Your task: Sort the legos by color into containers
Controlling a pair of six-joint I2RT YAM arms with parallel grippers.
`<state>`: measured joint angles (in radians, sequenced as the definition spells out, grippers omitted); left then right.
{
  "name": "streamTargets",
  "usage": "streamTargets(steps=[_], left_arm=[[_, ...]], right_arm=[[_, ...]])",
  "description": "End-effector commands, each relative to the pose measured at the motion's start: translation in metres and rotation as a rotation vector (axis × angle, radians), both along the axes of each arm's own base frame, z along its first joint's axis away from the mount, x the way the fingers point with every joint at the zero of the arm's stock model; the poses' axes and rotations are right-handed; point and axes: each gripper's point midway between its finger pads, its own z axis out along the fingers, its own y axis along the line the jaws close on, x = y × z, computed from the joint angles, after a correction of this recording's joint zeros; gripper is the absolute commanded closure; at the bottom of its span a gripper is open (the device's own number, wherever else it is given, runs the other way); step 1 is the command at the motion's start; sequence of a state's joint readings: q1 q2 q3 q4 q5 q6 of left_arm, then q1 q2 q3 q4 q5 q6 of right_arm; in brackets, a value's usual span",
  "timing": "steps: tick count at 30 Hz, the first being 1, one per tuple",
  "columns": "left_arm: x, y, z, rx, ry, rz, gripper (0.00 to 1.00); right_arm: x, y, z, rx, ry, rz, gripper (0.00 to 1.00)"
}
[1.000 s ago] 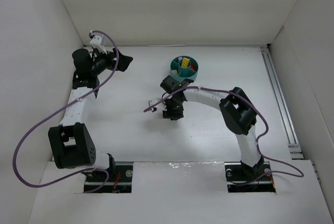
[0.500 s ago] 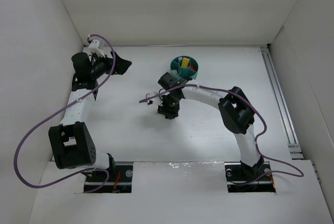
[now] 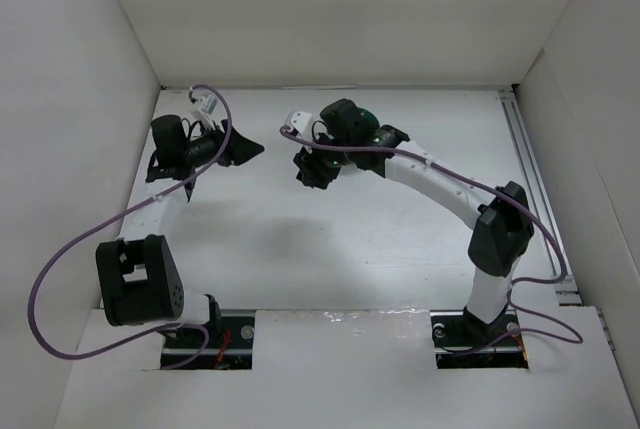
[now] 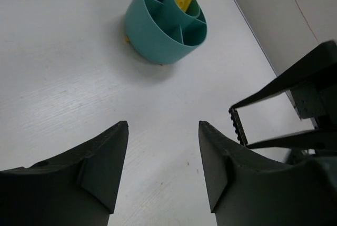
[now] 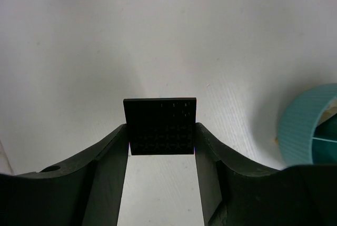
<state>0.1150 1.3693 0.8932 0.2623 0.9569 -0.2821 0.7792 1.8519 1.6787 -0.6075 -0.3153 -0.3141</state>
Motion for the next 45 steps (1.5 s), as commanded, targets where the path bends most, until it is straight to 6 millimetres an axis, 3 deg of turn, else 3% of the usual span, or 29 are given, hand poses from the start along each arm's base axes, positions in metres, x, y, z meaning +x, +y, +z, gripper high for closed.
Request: streamTargets(steps=[1, 6, 10, 13, 17, 20, 30, 35, 39, 40, 43, 45], left_arm=[[-0.011, -0.018, 0.01, -0.029, 0.009, -0.133, 0.49], [-0.018, -0.042, 0.011, -0.049, 0.05, -0.256, 0.45], [-0.028, -0.054, 0.024, -0.061, 0.02, -0.344, 0.43], [-0.038, -0.07, 0.012, -0.056, 0.079, -0.411, 0.42], [-0.045, -0.085, 0.013, -0.025, 0.05, -0.475, 0.41], [-0.044, -0.089, 0.003, -0.027, 0.088, -0.488, 0.41], [-0.039, -0.093, 0.001, -0.039, 0.098, -0.512, 0.46], [-0.041, -0.097, 0.003, -0.042, 0.088, -0.529, 0.6], [-0.043, -0.097, 0.004, -0.047, 0.088, -0.537, 0.78], [-0.041, -0.098, 0.007, -0.046, 0.078, -0.537, 0.85], [-0.039, -0.097, 0.007, -0.039, 0.07, -0.53, 0.94], [-0.035, -0.097, 0.008, -0.035, 0.054, -0.52, 0.99]], right_arm=[[0.017, 0.009, 0.032, 0.101, -0.091, -0.098, 0.8], [0.024, 0.012, 0.034, 0.108, -0.123, -0.128, 0.8], [0.028, 0.011, 0.03, 0.09, -0.109, -0.163, 0.81], [0.027, 0.016, 0.036, 0.108, -0.118, -0.169, 0.81], [0.03, 0.016, 0.038, 0.112, -0.129, -0.176, 0.81], [0.03, 0.021, 0.044, 0.13, -0.14, -0.18, 0.81], [0.026, 0.029, 0.051, 0.143, -0.156, -0.17, 0.83], [0.025, 0.033, 0.054, 0.155, -0.17, -0.169, 0.83], [0.027, 0.033, 0.058, 0.159, -0.18, -0.176, 0.83], [0.027, 0.033, 0.058, 0.163, -0.173, -0.183, 0.8], [0.029, 0.032, 0.051, 0.163, -0.166, -0.209, 0.72], [0.027, 0.029, 0.057, 0.182, -0.161, -0.233, 0.59]])
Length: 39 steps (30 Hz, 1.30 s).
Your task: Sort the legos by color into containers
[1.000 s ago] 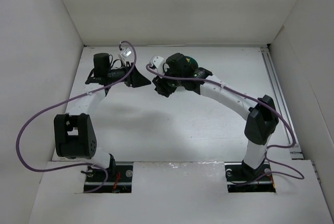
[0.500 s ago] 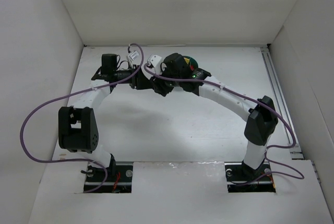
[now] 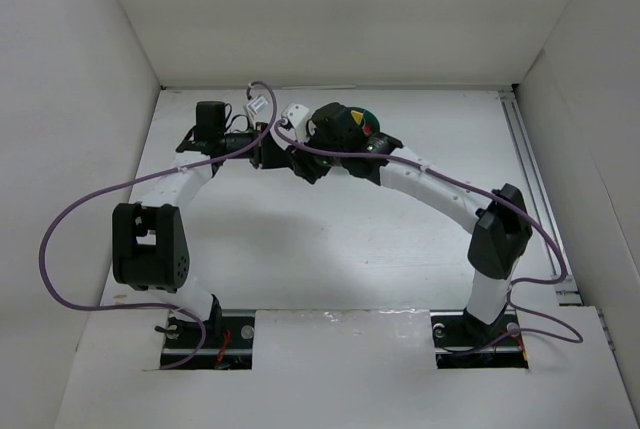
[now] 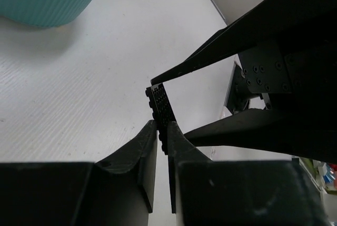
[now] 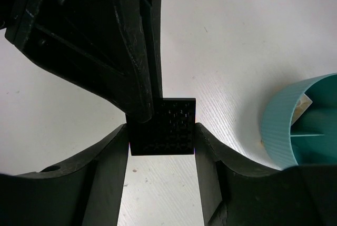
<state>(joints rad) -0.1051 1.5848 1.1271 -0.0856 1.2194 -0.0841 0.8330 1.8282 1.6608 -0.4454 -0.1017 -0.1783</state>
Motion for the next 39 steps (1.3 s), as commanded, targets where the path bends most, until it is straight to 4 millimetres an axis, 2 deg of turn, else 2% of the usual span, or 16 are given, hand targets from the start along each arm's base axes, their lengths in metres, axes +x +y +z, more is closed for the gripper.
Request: streamTargets(steps=[1, 7, 11, 13, 15, 17, 19, 20, 22, 24, 25, 26, 27, 28, 32, 39], left_arm=[[0.008, -0.002, 0.025, -0.017, -0.112, -0.012, 1.0], [0.023, 0.0, 0.034, 0.0, -0.166, 0.068, 1.0], [0.037, 0.001, 0.035, 0.055, -0.213, 0.076, 1.0], [0.044, -0.001, 0.029, 0.09, -0.219, 0.075, 1.0], [0.055, -0.01, 0.037, 0.131, -0.312, 0.063, 1.0], [0.055, -0.029, 0.026, 0.182, -0.316, 0.016, 1.0], [0.069, -0.043, 0.037, 0.227, -0.397, 0.012, 1.0], [0.072, -0.056, 0.029, 0.235, -0.4, -0.016, 1.0], [0.084, -0.067, 0.041, 0.244, -0.446, -0.014, 1.0], [0.092, -0.082, 0.028, 0.276, -0.449, -0.041, 1.0], [0.103, -0.087, 0.041, 0.286, -0.495, -0.029, 1.0], [0.107, -0.088, 0.041, 0.294, -0.505, -0.038, 1.0], [0.105, -0.094, 0.018, 0.329, -0.459, -0.086, 1.0], [0.115, -0.098, 0.029, 0.347, -0.537, -0.098, 1.0], [0.131, -0.097, 0.013, 0.427, -0.621, -0.116, 1.0], [0.128, -0.103, -0.002, 0.486, -0.69, -0.24, 1.0]], right_arm=[[0.006, 0.01, 0.032, 0.11, -0.052, -0.05, 0.53], [-0.01, -0.018, 0.029, 0.141, -0.001, -0.14, 0.27], [-0.003, -0.062, 0.031, 0.19, 0.065, -0.283, 0.26], [0.009, -0.095, 0.039, 0.25, 0.113, -0.4, 0.25], [0.023, -0.129, 0.039, 0.288, 0.177, -0.489, 0.24], [0.028, -0.149, 0.04, 0.334, 0.238, -0.556, 0.22], [0.04, -0.172, 0.048, 0.378, 0.273, -0.611, 0.22], [0.047, -0.176, 0.053, 0.415, 0.294, -0.638, 0.22], [0.054, -0.19, 0.054, 0.443, 0.333, -0.668, 0.21], [0.059, -0.195, 0.054, 0.477, 0.366, -0.698, 0.21], [0.059, -0.197, 0.058, 0.489, 0.378, -0.701, 0.21], [0.061, -0.198, 0.059, 0.504, 0.397, -0.7, 0.21], [0.06, -0.196, 0.063, 0.514, 0.408, -0.694, 0.2], [0.059, -0.2, 0.061, 0.51, 0.421, -0.7, 0.2], [0.062, -0.203, 0.066, 0.519, 0.411, -0.706, 0.2], [0.066, -0.21, 0.068, 0.532, 0.404, -0.713, 0.2]])
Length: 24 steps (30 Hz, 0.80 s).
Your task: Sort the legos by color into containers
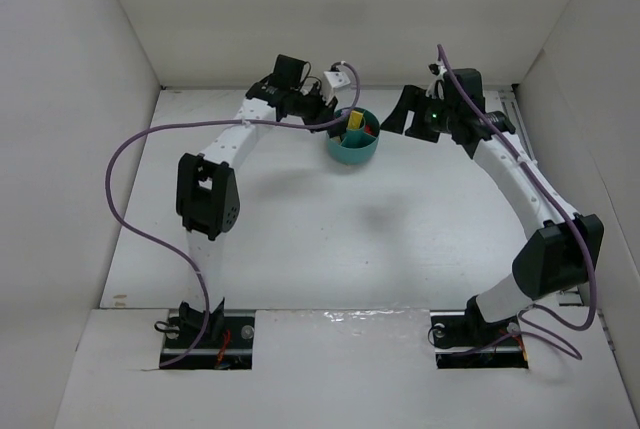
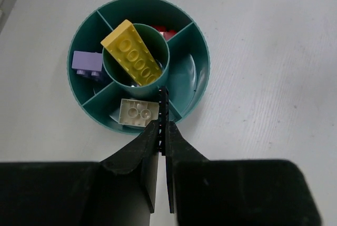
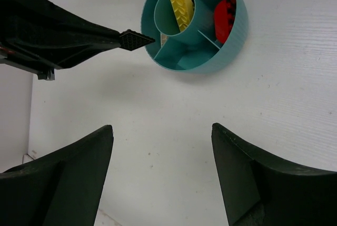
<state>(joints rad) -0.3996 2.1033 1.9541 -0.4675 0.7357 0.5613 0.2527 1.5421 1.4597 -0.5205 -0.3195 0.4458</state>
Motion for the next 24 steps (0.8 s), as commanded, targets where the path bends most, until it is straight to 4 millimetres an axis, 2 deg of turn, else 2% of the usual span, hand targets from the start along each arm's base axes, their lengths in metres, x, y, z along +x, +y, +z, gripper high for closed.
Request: streamTargets(steps=[1, 8, 13, 22, 23, 24], left_arm=[[-0.002, -0.003, 0.018, 0.039, -0.11, -0.084, 1.0], [-0.011, -0.011, 0.023, 0.015, -0.118, -0.138, 1.0], [-0.024, -0.022, 0.021, -0.001, -0.092, -0.181, 1.0], [-0.02, -0.036, 0.02, -0.015, -0.111, -0.196, 0.98], [-0.019, -0.037, 0.013, -0.01, -0.098, -0.196, 0.98], [-0.017, -0.038, 0.018, -0.019, -0.109, -0.191, 0.98]], right_arm=[[0.005, 0.003, 0.025, 0.037, -0.049, 0.004, 0.2], [0.007, 0.002, 0.021, 0.03, -0.041, -0.004, 0.2], [0.008, 0.002, 0.022, 0.032, -0.05, -0.004, 0.19], [0.011, 0.001, 0.024, 0.036, -0.055, -0.016, 0.18], [0.009, 0.001, 0.028, 0.039, -0.064, -0.016, 0.17], [0.009, 0.001, 0.028, 0.039, -0.064, -0.016, 0.17]])
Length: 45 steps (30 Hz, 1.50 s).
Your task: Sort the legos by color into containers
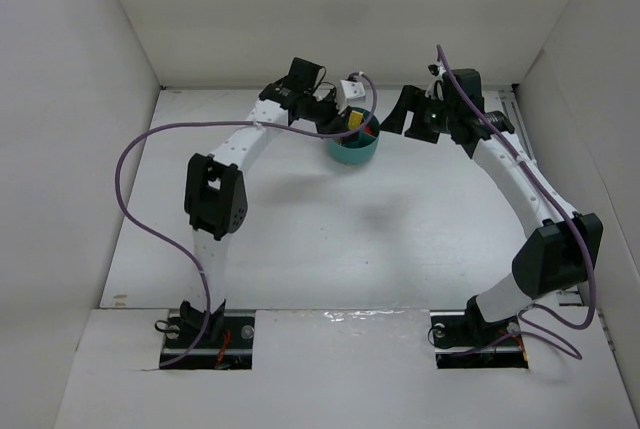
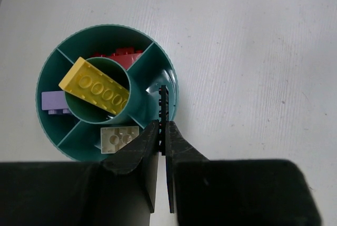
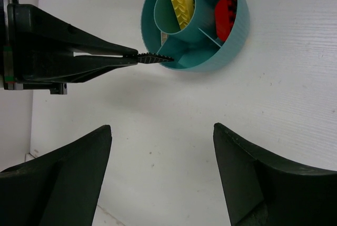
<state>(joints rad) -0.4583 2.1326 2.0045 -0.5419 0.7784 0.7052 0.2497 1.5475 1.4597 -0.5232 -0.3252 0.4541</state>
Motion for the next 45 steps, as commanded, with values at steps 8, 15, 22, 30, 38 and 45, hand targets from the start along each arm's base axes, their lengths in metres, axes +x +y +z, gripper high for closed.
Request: streamTargets(steps=[8, 15, 22, 30, 38, 45], left_arm=[[0.012, -0.022, 0.015, -0.065, -0.025, -0.026, 0.98], [0.02, -0.025, 0.011, -0.063, -0.024, -0.014, 0.92], [0.027, -0.024, 0.003, -0.049, -0.016, 0.02, 0.54], [0.029, -0.02, 0.085, -0.199, -0.062, 0.105, 0.4], [0.037, 0.063, 0.135, -0.197, -0.105, 0.463, 0.0], [0.03, 0.211, 0.078, -0.23, 0.15, 0.875, 0.0]], right_arm=[[0.009, 0.0, 0.031, 0.029, -0.087, -0.022, 0.16], [0.011, 0.0, 0.031, 0.029, -0.087, -0.022, 0.16], [0.017, -0.005, 0.028, 0.031, -0.077, -0.032, 0.15], [0.031, -0.03, 0.016, 0.035, -0.036, -0.08, 0.15], [0.051, -0.062, -0.01, -0.007, -0.024, -0.157, 0.15], [0.048, -0.093, -0.038, -0.042, 0.009, -0.236, 0.08]])
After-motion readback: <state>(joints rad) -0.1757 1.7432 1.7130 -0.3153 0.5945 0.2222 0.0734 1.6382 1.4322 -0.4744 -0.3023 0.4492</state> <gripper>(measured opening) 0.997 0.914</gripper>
